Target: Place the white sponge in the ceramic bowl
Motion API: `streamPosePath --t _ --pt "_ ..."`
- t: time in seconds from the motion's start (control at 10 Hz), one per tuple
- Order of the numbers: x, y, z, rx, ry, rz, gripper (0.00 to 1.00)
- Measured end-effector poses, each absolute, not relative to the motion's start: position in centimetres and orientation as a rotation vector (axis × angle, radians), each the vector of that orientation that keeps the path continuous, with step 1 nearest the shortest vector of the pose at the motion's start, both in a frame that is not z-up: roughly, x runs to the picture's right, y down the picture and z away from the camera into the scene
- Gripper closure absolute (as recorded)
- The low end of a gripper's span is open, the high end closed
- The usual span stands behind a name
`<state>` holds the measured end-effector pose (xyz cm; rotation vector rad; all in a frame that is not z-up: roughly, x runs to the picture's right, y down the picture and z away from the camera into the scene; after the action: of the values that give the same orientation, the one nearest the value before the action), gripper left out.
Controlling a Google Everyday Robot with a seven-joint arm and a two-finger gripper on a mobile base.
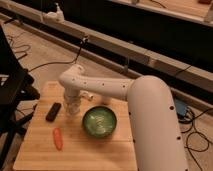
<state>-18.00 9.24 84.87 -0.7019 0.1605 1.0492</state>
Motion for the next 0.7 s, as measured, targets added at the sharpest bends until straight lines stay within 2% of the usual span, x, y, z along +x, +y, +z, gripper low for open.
streamPosePath --t 0.4,0.6,0.7 --pt "-12.4 8.4 83.5 -0.687 0.191 1.079 0.98" --pt "-8.5 9.3 83.3 -0.702 0.230 1.126 0.80" --pt "-6.6 10.1 83.2 -0.718 0.251 1.151 0.68"
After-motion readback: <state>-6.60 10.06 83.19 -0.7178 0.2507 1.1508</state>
